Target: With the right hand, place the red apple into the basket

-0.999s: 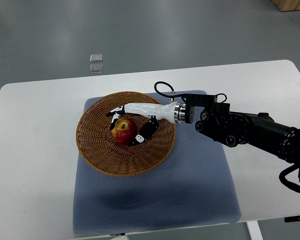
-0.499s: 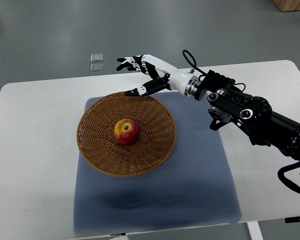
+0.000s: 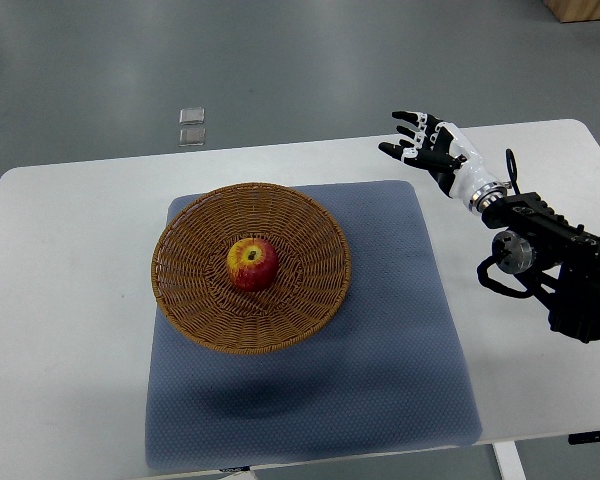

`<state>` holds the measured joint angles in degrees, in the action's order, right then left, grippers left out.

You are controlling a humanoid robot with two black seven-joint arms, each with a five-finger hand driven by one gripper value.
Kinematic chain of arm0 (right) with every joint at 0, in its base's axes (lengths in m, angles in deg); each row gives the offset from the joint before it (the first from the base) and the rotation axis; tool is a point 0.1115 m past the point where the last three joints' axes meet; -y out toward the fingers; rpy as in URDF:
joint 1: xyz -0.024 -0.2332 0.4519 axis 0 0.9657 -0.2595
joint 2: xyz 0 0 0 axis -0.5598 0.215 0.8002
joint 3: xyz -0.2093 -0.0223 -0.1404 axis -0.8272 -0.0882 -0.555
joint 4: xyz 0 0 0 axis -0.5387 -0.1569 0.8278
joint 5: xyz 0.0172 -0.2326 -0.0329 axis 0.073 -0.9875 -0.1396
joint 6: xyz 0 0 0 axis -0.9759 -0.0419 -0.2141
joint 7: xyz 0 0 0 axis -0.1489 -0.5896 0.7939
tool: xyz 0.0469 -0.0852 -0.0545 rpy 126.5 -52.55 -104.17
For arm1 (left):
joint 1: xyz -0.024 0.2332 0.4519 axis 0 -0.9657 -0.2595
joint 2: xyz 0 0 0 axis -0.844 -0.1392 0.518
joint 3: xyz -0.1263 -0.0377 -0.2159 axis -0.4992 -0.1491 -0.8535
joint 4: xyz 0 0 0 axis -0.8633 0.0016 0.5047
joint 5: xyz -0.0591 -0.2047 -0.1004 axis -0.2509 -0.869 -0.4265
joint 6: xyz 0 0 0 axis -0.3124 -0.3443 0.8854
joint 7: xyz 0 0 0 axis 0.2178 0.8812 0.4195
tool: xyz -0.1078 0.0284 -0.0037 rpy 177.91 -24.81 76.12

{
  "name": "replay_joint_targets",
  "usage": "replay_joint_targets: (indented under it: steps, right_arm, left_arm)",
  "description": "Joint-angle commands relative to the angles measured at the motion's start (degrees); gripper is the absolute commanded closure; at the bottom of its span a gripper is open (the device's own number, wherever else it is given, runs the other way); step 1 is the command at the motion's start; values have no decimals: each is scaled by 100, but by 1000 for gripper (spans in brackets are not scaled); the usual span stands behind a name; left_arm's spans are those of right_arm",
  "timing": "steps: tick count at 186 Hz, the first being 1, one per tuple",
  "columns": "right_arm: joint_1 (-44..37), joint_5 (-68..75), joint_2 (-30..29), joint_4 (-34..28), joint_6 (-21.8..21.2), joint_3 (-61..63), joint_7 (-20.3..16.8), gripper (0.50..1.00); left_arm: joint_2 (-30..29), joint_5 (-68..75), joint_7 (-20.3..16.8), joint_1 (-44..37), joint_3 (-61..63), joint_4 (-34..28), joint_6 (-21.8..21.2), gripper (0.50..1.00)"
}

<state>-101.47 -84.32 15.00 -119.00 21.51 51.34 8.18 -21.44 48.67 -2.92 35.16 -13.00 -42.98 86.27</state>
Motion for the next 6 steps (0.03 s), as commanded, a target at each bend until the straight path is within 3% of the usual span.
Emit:
replay_joint_targets:
  steps: [1,6]
  right_arm:
    - [42,-44,-2,0,2,-2,1,576]
    - [42,-44,7,0,2,-2,1,576]
  left_arm:
    - [0,0,-1,0,-1,0,0,500]
    - [0,0,-1,0,-1,0,0,500]
